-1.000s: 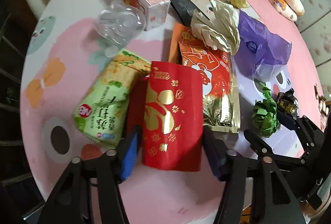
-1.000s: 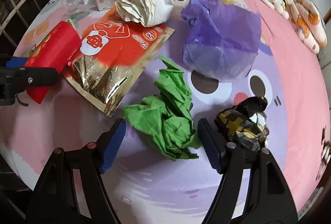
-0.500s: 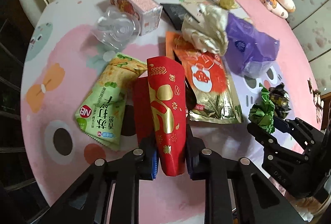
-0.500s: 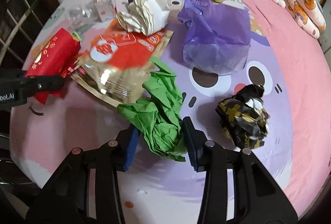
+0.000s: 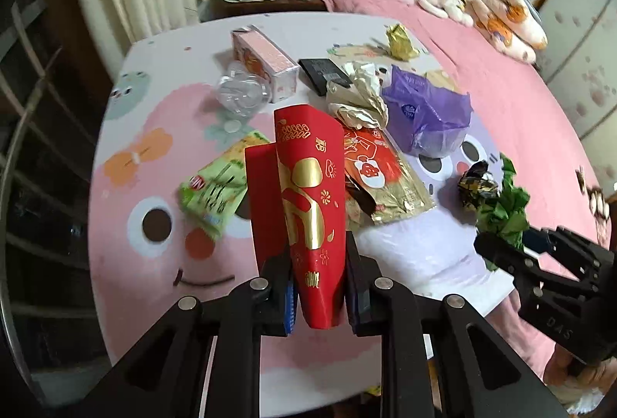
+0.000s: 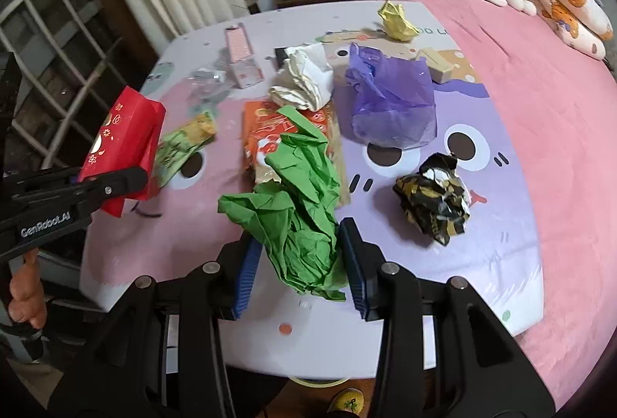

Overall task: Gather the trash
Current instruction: 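Carry the red packet and green paper over the trash bin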

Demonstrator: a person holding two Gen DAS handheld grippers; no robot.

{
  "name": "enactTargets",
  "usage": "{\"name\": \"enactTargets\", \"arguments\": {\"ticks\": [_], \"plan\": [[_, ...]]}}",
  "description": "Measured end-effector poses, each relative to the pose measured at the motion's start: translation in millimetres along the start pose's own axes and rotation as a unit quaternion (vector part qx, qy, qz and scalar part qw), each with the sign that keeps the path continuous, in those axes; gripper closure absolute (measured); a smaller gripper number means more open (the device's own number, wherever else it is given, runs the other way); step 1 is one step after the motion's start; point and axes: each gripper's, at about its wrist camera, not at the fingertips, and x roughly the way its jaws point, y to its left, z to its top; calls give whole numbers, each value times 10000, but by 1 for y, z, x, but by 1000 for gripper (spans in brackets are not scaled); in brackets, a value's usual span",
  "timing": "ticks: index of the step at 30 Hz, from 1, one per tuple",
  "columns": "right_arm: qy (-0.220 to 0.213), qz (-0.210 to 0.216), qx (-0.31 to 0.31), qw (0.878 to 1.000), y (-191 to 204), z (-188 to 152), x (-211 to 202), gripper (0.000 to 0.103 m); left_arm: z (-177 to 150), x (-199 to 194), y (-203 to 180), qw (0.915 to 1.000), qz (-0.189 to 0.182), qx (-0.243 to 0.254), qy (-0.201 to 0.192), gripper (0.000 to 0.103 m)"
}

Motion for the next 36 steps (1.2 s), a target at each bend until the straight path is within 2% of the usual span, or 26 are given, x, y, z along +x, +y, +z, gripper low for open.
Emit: {"name": "enactTargets", "arguments": {"ticks": [10, 18, 23, 28, 32, 36], "plan": [[-186, 454, -551, 9973, -9, -69, -75, 66, -86, -69, -49, 9972, 365, -337, -563, 84], [-89, 801, -748, 9939, -33, -148, -111, 66, -182, -100, -102, 9934, 590, -590, -793, 84], [303, 968, -804, 9916, -38, -199, -108, 66, -243, -101, -124, 9944, 677, -686, -440, 84], [697, 1087, -584, 9899, -45, -240, -89, 66, -286, -92, -131, 9953, 709, -647, -91, 84], [990, 1012, -306, 9895, -52, -266, -62, 65, -306, -67, -132, 9956, 663, -640, 183, 84], [1260, 833, 71, 9885, -62, -299, -22, 65, -323, -16, -128, 9947, 609, -566, 613, 84]]}}
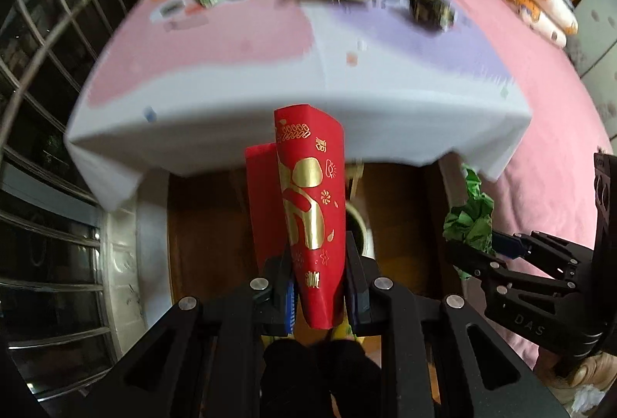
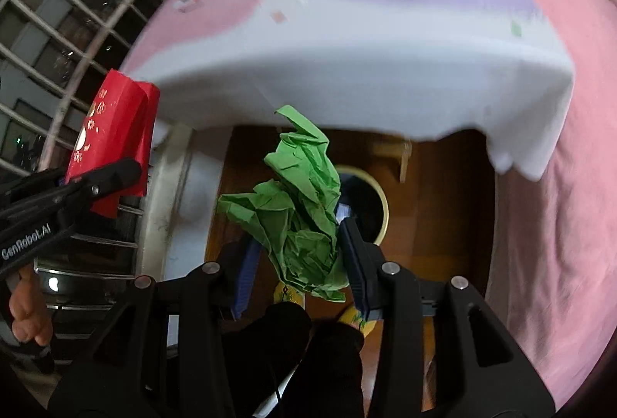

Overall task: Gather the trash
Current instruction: 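Carry the red packet and green paper over the trash bin, then open both tools to drop the red packet and green paper into the bin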

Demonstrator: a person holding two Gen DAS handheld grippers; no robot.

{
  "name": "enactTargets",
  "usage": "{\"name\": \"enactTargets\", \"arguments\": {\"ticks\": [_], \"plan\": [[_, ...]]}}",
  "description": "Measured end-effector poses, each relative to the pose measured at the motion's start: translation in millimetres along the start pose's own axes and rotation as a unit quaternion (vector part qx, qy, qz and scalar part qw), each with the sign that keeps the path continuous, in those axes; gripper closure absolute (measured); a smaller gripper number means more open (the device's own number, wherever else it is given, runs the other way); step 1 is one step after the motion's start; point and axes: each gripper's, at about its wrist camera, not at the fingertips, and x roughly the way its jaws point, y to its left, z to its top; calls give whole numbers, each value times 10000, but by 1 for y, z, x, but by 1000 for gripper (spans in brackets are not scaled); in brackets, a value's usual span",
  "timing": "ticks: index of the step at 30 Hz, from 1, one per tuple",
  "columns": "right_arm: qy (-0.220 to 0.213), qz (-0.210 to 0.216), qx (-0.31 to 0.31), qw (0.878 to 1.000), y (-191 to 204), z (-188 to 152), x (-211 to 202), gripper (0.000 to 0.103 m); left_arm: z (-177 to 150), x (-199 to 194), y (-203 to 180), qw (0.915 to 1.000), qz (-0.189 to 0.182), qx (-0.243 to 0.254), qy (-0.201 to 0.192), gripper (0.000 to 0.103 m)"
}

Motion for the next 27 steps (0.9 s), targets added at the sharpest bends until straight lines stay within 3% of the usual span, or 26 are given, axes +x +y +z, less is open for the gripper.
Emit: {"name": "enactTargets", "arguments": {"ticks": [15, 27], "plan": [[310, -305, 1162, 9923, -57, -45, 193, 64, -33, 222, -8, 9947, -299, 600, 779, 84], [455, -313, 1452, 9879, -83, -59, 284, 62, -45, 319, 0, 9909, -409, 798, 1007, 80]]}}
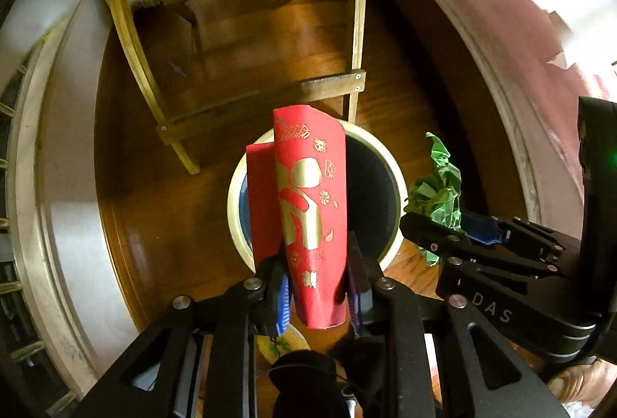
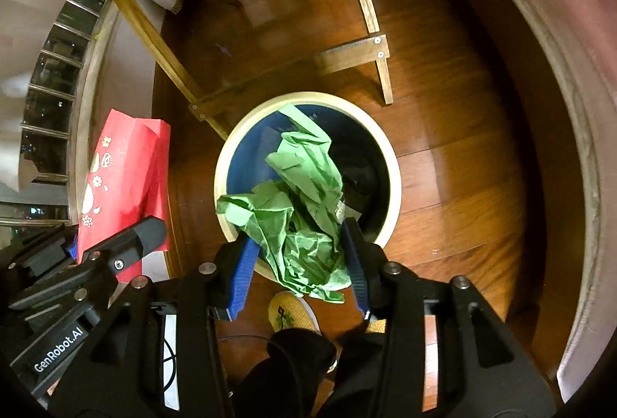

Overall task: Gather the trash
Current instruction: 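Open both tools to drop the red packet and green paper into the bin, then raise both tools back toward the table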

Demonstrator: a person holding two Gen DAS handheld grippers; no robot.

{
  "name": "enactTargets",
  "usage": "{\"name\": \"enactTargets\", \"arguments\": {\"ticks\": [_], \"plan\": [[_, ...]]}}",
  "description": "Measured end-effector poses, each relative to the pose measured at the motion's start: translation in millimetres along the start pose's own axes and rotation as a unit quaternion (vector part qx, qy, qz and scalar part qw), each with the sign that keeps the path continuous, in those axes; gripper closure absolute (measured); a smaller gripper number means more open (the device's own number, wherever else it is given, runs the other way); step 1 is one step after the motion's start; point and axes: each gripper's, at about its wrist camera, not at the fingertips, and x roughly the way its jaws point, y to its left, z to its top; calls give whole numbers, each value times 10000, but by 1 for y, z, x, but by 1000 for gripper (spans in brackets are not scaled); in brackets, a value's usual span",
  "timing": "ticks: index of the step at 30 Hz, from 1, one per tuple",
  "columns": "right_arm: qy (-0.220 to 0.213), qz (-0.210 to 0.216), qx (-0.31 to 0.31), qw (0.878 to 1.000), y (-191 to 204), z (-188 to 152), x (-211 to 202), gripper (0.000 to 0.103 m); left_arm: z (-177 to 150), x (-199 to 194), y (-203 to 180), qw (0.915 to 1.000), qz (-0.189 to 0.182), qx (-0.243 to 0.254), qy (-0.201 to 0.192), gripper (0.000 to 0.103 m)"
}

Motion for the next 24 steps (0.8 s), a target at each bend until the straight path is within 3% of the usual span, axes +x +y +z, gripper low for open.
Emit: {"name": "enactTargets", "arguments": {"ticks": [4, 6, 11, 24], "plan": [[4, 37, -2, 10000, -1, 2, 17, 60, 1, 16, 13, 10000, 64, -34, 43, 67], [-6, 11, -27, 10000, -1, 5, 25, 53, -1, 22, 18, 9999, 91, -79, 74, 48], [-73, -49, 93, 9999, -5, 13, 31, 35, -1, 26, 37, 9996, 159, -243, 4, 13], [-263, -122, -47, 9996, 4, 8, 8, 32, -1, 1, 44, 9987, 256, -256, -355, 9]]}}
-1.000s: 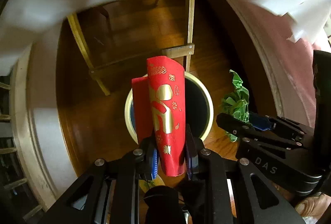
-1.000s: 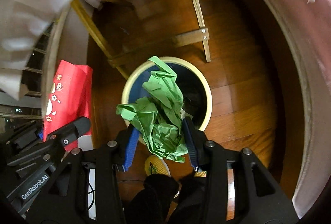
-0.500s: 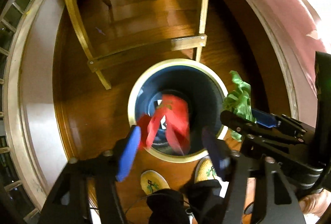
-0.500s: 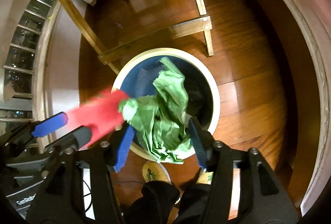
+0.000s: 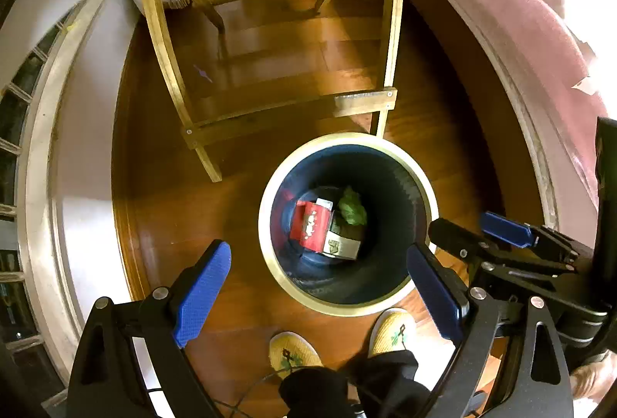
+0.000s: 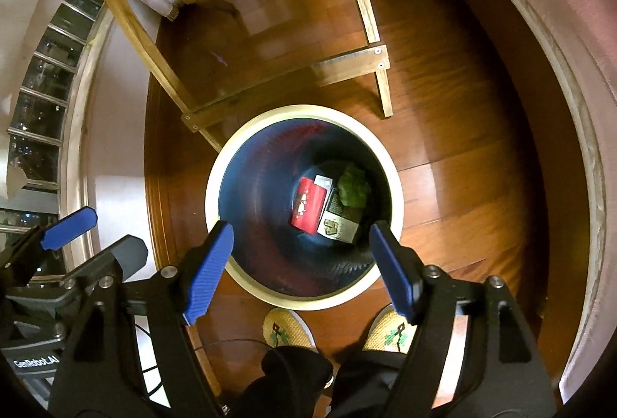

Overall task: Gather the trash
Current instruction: 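Raise both tools back toward the table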

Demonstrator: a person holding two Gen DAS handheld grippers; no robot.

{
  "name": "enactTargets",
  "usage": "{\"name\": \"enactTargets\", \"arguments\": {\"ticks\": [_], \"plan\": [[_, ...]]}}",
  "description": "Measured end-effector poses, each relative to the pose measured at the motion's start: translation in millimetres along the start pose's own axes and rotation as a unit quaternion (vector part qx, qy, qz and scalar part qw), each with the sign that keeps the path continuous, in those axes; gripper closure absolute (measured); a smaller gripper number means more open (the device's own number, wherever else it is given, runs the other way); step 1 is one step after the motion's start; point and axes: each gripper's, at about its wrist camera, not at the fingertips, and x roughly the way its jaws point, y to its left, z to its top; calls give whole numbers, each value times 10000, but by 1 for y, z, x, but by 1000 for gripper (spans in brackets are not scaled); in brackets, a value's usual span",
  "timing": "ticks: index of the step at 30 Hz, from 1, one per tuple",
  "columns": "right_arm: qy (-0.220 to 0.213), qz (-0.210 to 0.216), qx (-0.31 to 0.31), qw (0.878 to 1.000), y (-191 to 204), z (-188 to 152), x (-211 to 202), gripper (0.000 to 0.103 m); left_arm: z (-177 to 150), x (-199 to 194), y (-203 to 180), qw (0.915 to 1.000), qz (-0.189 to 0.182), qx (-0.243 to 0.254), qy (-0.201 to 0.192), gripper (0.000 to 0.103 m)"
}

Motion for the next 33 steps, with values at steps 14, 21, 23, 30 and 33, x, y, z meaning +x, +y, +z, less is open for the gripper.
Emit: {"name": "enactTargets", "arguments": {"ticks": [14, 21, 23, 30, 33], "plan": [[-221, 19, -36, 9997, 13, -10, -73, 32, -2, -72, -13, 9998, -90, 29, -197, 9], [-291, 52, 45, 9996, 23, -16, -125, 32, -1, -131, -11, 9998, 6, 21, -220, 10], [-347, 74, 62, 9994, 27, -17, -144, 32, 0, -150, -8, 9995, 65, 2, -294, 10], [-617, 157, 144, 9979, 43, -20, -213, 32, 6, -231, -1, 9984, 152, 147, -533, 22], [-786, 181, 168, 9966, 54, -21, -246, 32, 9, -268, 2, 9985, 21, 159, -519, 26]]}}
